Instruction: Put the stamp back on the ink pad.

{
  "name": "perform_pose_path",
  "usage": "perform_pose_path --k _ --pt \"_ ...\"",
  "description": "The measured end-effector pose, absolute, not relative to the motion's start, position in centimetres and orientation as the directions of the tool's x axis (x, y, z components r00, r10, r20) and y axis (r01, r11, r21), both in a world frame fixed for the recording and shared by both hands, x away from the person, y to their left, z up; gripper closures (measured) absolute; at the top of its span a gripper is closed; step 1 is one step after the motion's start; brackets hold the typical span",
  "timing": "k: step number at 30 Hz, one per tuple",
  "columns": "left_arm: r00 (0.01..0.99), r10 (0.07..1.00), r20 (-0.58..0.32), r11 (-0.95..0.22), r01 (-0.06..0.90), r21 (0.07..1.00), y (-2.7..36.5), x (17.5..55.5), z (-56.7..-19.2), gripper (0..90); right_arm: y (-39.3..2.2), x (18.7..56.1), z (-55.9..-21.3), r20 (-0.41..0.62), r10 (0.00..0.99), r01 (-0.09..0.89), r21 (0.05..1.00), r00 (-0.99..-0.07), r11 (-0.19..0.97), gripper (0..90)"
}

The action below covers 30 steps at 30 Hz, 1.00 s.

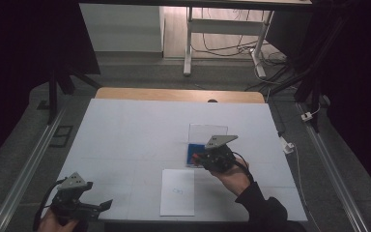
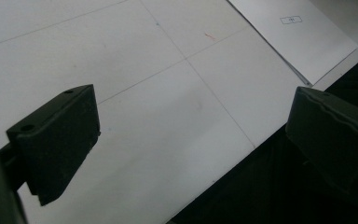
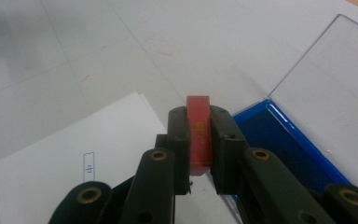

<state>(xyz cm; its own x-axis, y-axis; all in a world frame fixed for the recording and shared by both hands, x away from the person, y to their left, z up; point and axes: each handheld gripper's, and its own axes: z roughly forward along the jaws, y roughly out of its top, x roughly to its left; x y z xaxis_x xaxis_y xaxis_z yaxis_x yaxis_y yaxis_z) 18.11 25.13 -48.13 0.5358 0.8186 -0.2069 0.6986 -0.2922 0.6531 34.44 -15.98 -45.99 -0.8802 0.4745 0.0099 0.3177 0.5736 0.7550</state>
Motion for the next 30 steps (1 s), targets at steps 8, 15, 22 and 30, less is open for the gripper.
perform_pose_path --k 8,15,22,30 --pt "0.535 0.819 -0.207 -0.292 0.699 0.653 25.1 18.1 -48.1 3.3 -16.5 35.4 -46.0 0.0 0.503 0.328 0.758 -0.864 0.564 79.9" --pt "0.535 0.818 -0.209 -0.291 0.7 0.652 25.1 18.1 -48.1 3.3 -17.0 36.4 -46.1 -0.016 0.53 0.336 0.758 -0.848 0.559 80.0" --pt "0.535 0.818 -0.209 -0.291 0.7 0.652 25.1 18.1 -48.1 3.3 -17.4 37.2 -46.2 -0.026 0.558 0.347 0.759 -0.83 0.551 79.9" --pt "0.535 0.818 -0.21 -0.291 0.701 0.651 25.1 18.1 -48.2 3.3 -17.3 37.9 -47.1 -0.063 0.573 0.349 0.738 -0.817 0.578 79.9"
